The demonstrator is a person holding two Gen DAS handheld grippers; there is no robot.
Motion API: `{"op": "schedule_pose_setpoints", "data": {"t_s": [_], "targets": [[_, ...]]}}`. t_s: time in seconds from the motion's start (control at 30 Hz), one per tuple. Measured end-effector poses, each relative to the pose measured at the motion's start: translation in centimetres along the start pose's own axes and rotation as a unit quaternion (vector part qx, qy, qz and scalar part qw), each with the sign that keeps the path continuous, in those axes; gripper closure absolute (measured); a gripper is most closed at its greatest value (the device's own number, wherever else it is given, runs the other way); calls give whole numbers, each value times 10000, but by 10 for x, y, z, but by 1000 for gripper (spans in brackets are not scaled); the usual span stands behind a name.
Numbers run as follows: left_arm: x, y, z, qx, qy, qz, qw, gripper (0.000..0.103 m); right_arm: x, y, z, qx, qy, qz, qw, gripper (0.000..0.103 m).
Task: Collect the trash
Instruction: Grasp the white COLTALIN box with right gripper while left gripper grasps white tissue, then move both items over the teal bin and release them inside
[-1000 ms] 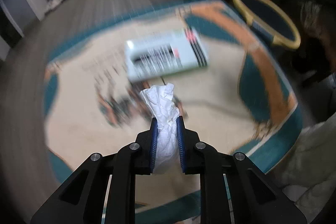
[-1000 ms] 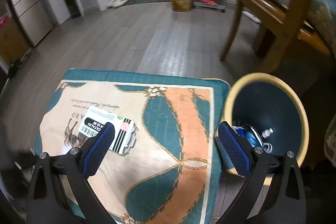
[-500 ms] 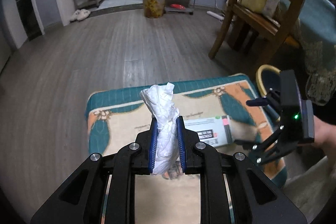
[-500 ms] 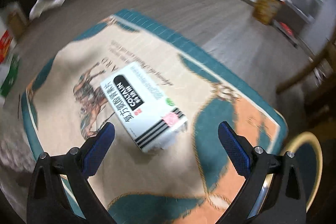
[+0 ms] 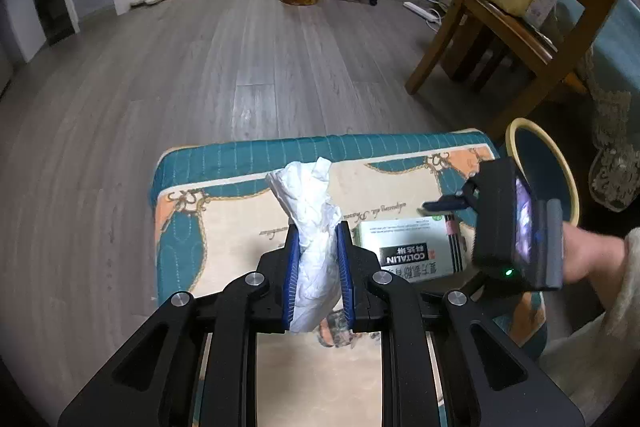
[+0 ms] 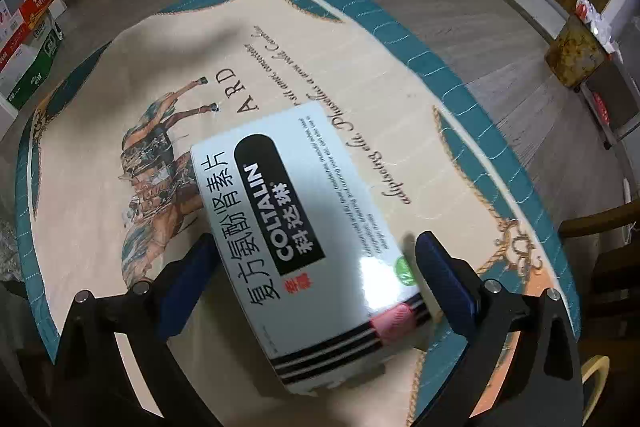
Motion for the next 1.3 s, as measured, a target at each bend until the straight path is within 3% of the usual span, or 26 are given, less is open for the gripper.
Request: {"op": "schedule_pose_setpoints", "data": {"t_s": [0.1,0.33,0.63,0.8,0.97,1.17,1.3], "targets": [[4,-1,-1,1,-25,40,10000,84,-2,2,-3,37,-2,19,10000,21],[20,1,-10,79,-143,137,9998,84,2,33,-5,255,-309,139,9991,24],[67,2,-32,315,-434,331,9980,84,49,131,11,663,-924,1122,9872,24],[112,-3,-48,459,-573,600,9955,84,97,211,42,1010,-1642,1887,9629,24],[173,-21,-53,474,-856,911,9910,84,131,284,91,1186,-2418,2562,9283,24],[248,-48,-45,353,-1322,1269,9824,84,165,319,156,1202,-3278,2836,8931,24],[293,-69,-33,212,-1557,1488,9763,84,182,308,191,930,-3562,2899,8834,24]]}}
Point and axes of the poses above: each gripper's, at about its wrist camera, not at the fingertips, and y roughly against the way its jaws point, x to its right, z to its underside, the point moved 9 cm from there along -y, roughly the way its jaws point, and after that the axes turned 13 degrees about x, right-handed, at the moved point
